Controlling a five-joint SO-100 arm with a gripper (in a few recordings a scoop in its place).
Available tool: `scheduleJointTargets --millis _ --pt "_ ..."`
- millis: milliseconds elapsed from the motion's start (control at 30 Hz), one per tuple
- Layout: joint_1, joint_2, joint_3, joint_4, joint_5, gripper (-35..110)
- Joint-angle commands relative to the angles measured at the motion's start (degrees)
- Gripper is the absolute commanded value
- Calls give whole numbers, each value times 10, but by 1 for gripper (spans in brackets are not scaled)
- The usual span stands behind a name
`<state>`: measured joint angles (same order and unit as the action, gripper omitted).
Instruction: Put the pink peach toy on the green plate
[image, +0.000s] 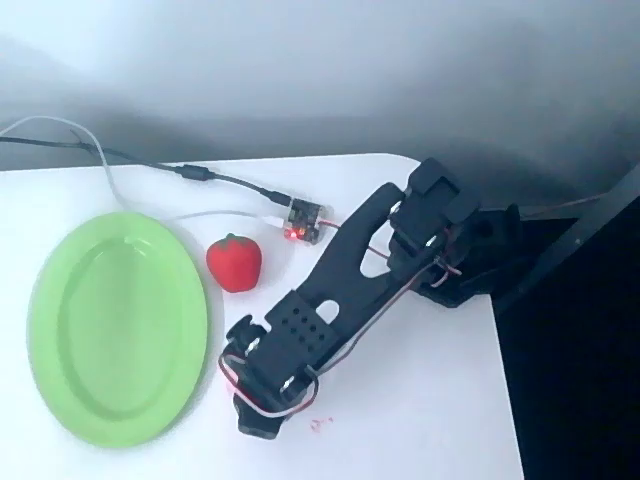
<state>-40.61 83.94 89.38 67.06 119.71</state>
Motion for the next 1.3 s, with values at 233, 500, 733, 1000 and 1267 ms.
scheduleJointTargets --millis 233,500,733,1000,1267 --pt "-12 -54 -15 -67 15 0" --pt "-11 93 120 -163 9 0" --pt "122 505 235 -97 -44 0" --pt "330 438 258 -327 -188 0" --pt "271 -13 -116 -280 -281 0"
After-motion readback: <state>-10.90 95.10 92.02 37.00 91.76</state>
